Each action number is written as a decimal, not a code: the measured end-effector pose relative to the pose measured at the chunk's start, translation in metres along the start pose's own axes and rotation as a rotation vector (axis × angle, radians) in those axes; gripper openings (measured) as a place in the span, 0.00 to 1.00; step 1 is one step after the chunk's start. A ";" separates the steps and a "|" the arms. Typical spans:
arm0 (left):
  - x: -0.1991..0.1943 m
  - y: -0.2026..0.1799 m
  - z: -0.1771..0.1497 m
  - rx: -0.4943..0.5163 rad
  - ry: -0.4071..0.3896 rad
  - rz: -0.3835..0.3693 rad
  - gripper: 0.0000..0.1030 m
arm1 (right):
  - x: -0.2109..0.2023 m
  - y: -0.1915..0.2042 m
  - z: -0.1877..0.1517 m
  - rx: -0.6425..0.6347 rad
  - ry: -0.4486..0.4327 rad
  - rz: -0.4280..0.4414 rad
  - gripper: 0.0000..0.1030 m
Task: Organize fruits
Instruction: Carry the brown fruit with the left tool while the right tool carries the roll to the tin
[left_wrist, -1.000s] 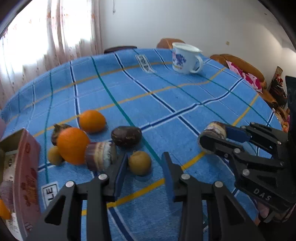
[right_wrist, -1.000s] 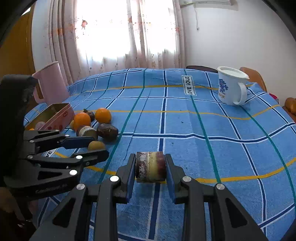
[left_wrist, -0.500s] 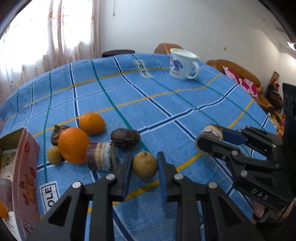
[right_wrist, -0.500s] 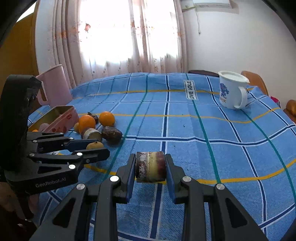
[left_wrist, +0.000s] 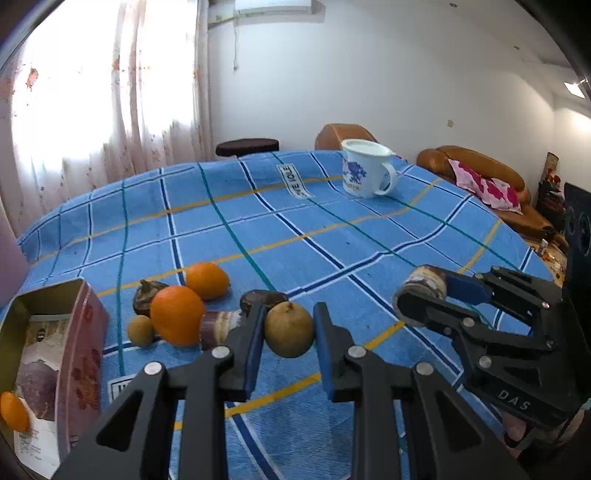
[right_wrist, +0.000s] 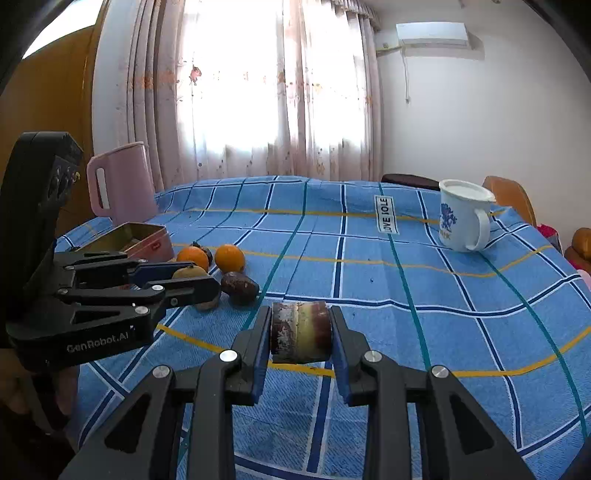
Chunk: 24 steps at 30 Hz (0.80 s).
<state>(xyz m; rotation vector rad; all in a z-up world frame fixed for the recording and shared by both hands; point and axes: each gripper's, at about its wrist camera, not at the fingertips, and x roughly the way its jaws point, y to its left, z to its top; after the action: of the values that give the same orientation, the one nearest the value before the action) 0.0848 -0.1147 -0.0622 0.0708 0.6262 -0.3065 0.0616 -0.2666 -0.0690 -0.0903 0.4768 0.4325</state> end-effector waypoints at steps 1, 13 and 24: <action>-0.001 0.000 0.000 0.002 -0.005 0.002 0.27 | -0.001 0.000 0.000 -0.003 -0.004 0.000 0.30; -0.015 -0.002 -0.001 0.006 -0.082 0.034 0.27 | -0.012 0.005 -0.003 -0.029 -0.069 -0.007 0.30; -0.024 -0.001 -0.002 0.007 -0.130 0.048 0.27 | -0.021 0.008 -0.005 -0.047 -0.121 -0.013 0.30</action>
<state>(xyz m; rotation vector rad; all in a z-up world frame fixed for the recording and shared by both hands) 0.0644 -0.1094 -0.0495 0.0719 0.4939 -0.2651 0.0393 -0.2685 -0.0636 -0.1120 0.3466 0.4340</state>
